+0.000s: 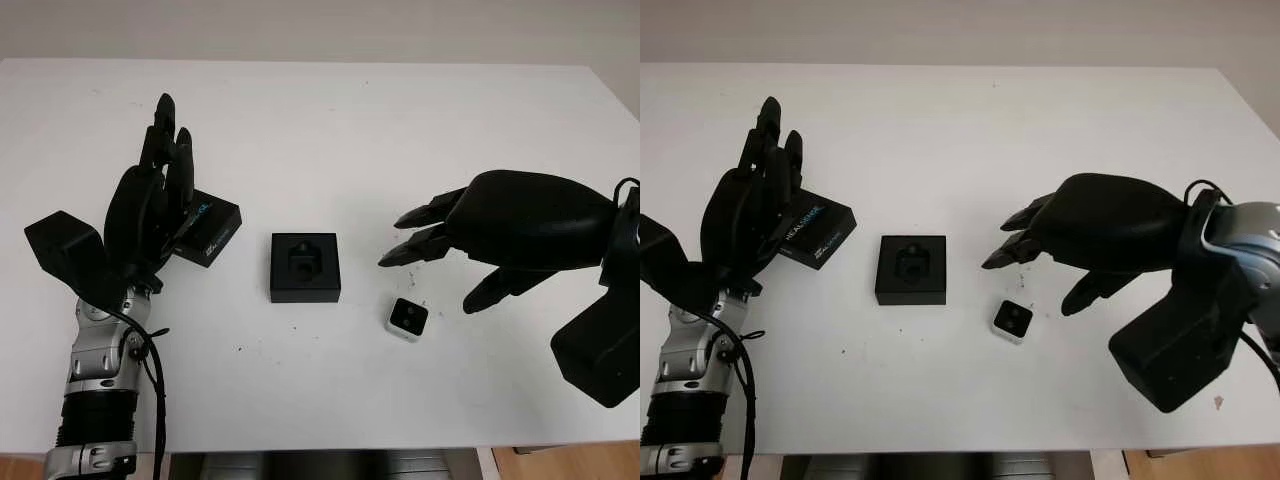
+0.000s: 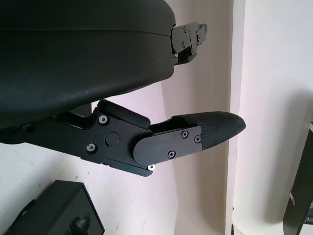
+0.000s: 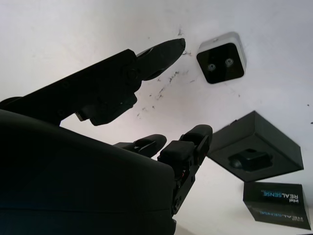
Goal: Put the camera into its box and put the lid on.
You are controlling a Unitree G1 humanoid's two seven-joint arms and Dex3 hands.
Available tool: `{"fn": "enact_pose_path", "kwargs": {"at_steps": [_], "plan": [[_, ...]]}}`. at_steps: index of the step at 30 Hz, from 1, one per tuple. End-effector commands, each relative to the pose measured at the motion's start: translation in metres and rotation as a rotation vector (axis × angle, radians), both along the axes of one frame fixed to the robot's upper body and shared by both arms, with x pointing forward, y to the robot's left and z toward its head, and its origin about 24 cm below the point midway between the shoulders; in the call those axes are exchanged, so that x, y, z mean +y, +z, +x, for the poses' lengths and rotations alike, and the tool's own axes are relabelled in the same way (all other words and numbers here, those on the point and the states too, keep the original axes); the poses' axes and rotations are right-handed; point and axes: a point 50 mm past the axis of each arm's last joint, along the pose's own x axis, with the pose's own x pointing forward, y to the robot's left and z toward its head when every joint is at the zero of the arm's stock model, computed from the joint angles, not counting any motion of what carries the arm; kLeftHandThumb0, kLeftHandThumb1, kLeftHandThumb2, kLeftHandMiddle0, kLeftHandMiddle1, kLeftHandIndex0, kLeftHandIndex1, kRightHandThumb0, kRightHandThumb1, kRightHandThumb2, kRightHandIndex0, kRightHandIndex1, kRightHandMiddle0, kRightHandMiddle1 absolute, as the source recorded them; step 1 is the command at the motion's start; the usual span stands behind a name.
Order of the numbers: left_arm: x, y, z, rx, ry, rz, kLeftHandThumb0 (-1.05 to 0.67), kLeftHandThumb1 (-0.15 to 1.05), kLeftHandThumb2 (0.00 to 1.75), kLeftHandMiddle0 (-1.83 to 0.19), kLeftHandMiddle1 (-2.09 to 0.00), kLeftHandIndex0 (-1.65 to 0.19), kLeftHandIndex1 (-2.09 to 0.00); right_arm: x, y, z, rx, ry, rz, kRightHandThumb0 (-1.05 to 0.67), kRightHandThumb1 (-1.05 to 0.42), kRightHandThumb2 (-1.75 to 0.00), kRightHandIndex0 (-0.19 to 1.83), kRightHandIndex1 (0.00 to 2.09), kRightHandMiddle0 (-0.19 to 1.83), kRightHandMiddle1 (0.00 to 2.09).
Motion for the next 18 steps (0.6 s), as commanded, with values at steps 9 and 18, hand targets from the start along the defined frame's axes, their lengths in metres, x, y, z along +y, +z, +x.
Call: {"fn": "enact_pose_path", "kwargs": {"at_steps": [9,18], "plan": [[0.003,0.003,-0.001,-0.016,0.002,0.006,-0.76,1.05,0.6,0.19,0.0,0.19,0.0,-0.001,-0.017,0.002,0.031,0.008,0.054,-0.37,-0.82,-0.06,0.47,0.08,0.58,0.16],[0.003,0.003,-0.001,-0.005,0.009,0.003,-0.76,1.05,0.6,0.19,0.0,0.19,0.0,-0.001,-0.028,0.006,0.041,0.015,0.048,-0.4,-0.85,-0.06,0.47,0.08,0.56,0.19]]}}
